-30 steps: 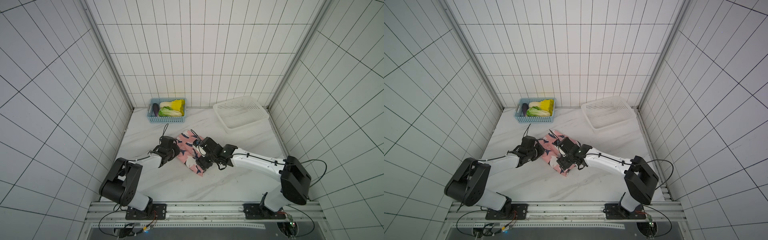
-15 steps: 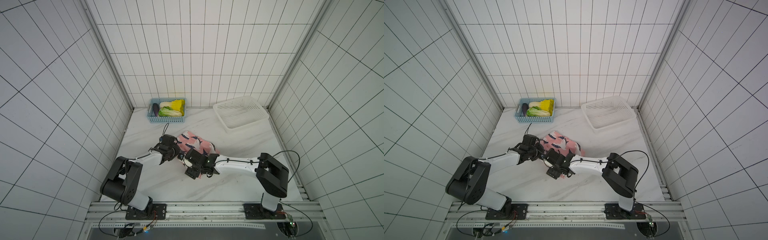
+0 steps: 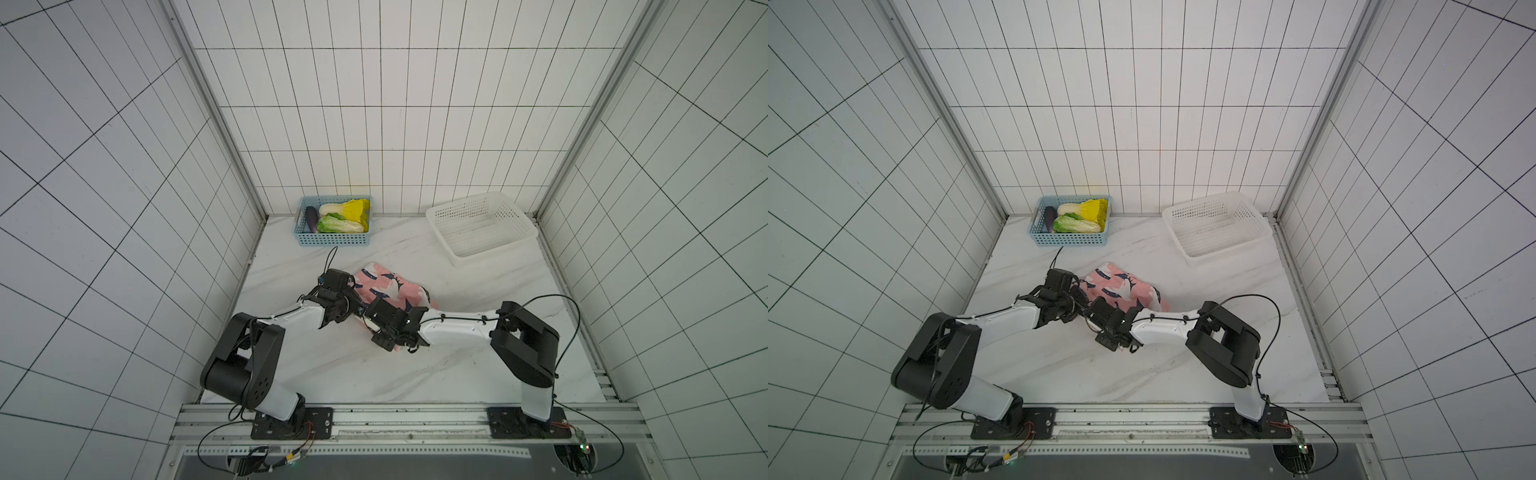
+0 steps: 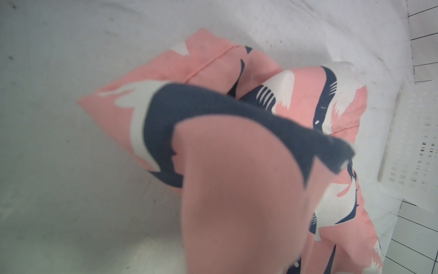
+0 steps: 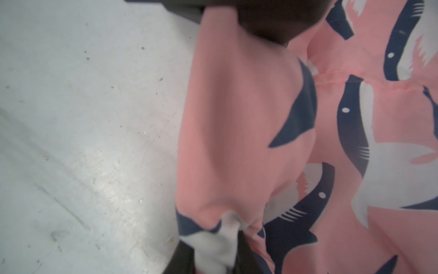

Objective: Roll up the shorts
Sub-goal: Roll the shorts at the center of the board.

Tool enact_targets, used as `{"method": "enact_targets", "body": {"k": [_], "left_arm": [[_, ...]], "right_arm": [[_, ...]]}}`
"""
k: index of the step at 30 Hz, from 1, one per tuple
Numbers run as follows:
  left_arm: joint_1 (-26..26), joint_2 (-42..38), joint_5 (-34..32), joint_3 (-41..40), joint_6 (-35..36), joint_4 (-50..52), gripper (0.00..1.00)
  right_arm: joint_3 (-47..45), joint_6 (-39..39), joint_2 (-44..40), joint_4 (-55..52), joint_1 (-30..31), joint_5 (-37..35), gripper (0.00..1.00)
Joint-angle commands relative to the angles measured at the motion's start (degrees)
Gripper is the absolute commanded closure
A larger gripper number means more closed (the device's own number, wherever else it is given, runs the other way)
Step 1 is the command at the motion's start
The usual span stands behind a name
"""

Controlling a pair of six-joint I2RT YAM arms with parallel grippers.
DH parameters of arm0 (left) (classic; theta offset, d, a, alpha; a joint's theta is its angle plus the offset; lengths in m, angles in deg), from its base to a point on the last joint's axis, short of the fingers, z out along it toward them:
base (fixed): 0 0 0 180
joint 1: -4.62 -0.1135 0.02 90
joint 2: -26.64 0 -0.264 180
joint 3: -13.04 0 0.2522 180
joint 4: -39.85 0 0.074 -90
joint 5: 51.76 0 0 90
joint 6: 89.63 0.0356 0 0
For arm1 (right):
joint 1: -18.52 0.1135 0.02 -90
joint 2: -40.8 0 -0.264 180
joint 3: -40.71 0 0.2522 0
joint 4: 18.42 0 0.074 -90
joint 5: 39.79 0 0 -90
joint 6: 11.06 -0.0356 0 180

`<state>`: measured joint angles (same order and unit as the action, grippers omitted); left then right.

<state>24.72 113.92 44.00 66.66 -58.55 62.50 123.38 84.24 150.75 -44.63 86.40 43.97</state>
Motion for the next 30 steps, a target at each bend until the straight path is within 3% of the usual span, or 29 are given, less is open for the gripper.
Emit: {"method": "enact_targets", "body": {"k": [1,4,7,12,17,21,30], "left_arm": [[-0.7,-1.6,1.7,1.9,1.8,1.7,0.64],[-2.3,-4.4,0.8,1.4,3.3,1.9,0.38],[-3.5,-9.0,-1.1,0.6,5.2,2.8,0.29],[-4.2,-17.0,-2.8,-3.0,7.2,2.3,0.26],[-3.9,-18.8,0.8,-9.4,5.7,-5.9,0.25],[-1.9,-17.6,0.9,-14.2,4.1,-16.3,0.2],[-0.6,-6.8,2.9,-15.1,4.0,-31.8,0.17]], "right_arm": [[0.2,-3.1,-0.2,-1.7,-2.0,8.1,0.88],[-1.6,-7.7,-1.5,-0.7,-5.2,15.8,0.92],[-4.1,-12.3,-2.7,2.3,-8.6,22.6,0.93],[-8.0,-20.0,-4.2,8.4,-14.1,33.4,0.95],[-10.6,-27.0,-3.4,13.9,-18.3,42.4,0.95],[-11.8,-31.2,-1.3,17.7,-20.5,46.7,0.95],[-11.2,-32.1,1.3,17.0,-21.4,49.3,0.95]]}}
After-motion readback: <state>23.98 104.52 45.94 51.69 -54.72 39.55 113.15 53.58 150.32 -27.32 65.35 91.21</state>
